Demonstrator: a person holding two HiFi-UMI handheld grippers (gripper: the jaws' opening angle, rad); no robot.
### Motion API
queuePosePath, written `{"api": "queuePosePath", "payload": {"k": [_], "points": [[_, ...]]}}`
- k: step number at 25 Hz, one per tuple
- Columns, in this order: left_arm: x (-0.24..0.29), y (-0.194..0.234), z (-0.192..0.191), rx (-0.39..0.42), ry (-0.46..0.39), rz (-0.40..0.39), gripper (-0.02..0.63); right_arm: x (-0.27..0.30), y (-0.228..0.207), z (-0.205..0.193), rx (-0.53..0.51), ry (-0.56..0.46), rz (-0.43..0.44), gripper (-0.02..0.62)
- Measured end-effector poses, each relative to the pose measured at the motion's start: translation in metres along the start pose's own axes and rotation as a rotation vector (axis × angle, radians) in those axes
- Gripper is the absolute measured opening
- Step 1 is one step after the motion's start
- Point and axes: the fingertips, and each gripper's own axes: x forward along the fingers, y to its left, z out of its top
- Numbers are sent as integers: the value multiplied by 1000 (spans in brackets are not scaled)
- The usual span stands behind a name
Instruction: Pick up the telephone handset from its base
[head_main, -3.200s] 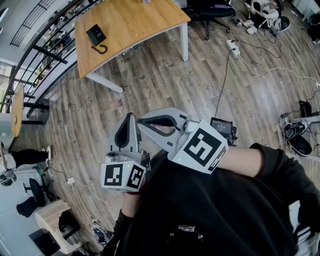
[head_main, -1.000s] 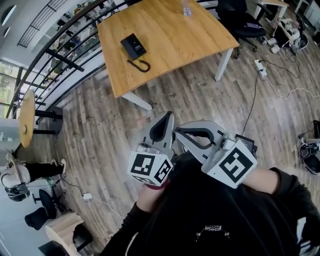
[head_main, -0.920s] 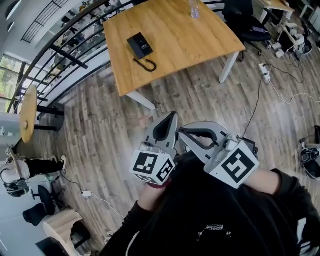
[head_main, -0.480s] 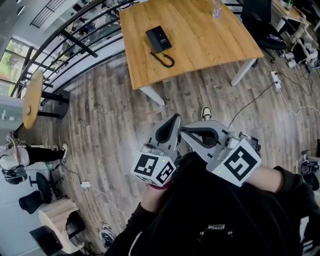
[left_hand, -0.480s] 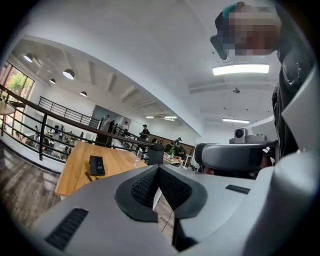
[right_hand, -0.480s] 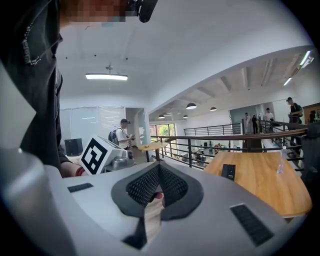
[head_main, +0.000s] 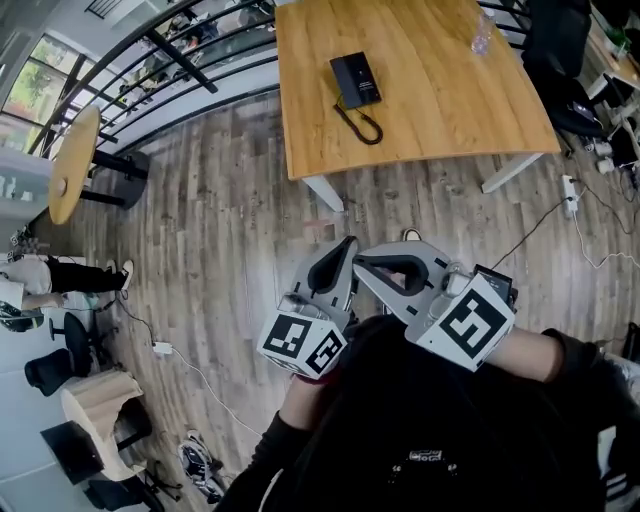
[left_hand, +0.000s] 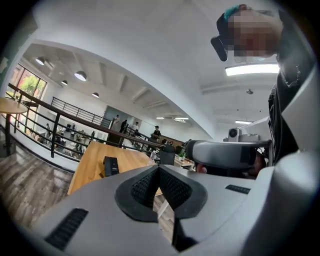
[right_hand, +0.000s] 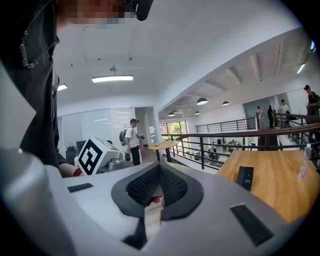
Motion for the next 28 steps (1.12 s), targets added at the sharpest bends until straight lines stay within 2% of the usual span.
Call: {"api": "queuePosePath", "payload": {"k": [5,11,17,20,28], "points": [[32,31,8,-27,4,41,6,24,-44,5,16,20,49,18],[76,61,39,-19,-18,106,6,46,-100,22,20,32,84,17],[114,93,68,-11,-31,186,6,66,-143,36,-90,103,99,18],[133,102,72,-21,-19,220,6,63,-160,39,-85,93,124,18],[209,102,82,-20,23,217,6,40,-232,40,-20,68,89,18]]}}
